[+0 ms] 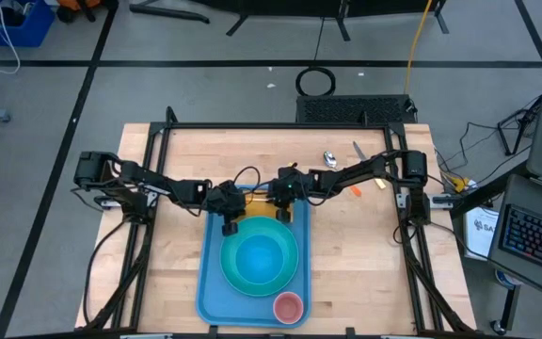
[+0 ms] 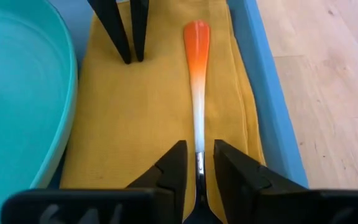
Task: Set up tray
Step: Put the orange spoon on top of the orange napkin to the bottom of the orange fork
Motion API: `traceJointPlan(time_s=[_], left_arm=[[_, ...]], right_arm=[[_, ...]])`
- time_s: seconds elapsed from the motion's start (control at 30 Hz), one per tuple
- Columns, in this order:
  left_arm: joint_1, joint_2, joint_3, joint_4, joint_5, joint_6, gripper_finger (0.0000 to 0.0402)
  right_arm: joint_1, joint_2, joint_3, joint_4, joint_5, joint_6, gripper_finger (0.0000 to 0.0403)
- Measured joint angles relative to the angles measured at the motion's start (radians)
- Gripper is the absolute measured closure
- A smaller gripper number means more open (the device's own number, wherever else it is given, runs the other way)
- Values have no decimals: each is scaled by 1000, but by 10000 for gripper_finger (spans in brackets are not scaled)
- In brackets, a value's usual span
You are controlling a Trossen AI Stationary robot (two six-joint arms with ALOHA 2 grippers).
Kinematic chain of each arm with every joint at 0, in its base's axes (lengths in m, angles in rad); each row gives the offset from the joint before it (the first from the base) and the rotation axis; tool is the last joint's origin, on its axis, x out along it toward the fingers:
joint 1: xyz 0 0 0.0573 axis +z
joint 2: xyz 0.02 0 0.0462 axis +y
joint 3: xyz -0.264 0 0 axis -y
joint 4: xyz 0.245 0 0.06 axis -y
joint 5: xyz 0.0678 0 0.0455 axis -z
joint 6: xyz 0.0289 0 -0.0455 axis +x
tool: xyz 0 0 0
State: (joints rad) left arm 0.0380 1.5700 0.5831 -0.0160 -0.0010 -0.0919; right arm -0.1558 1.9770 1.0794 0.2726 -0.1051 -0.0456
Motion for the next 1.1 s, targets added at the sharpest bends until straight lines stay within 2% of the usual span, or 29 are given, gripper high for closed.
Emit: traceJointPlan(time_s=[0.67, 1.0, 1.1], left_arm=[[1, -4, -1, -30, 26, -5, 364], [-1, -128, -4, -58, 29, 67, 364], [-1, -170, -1, -43, 13, 76, 364]], right_arm=[[1, -134, 0, -32, 10, -23, 317], [-2, -224, 0, -220, 173, 20, 316], [-7, -269, 0, -288, 192, 39, 316]])
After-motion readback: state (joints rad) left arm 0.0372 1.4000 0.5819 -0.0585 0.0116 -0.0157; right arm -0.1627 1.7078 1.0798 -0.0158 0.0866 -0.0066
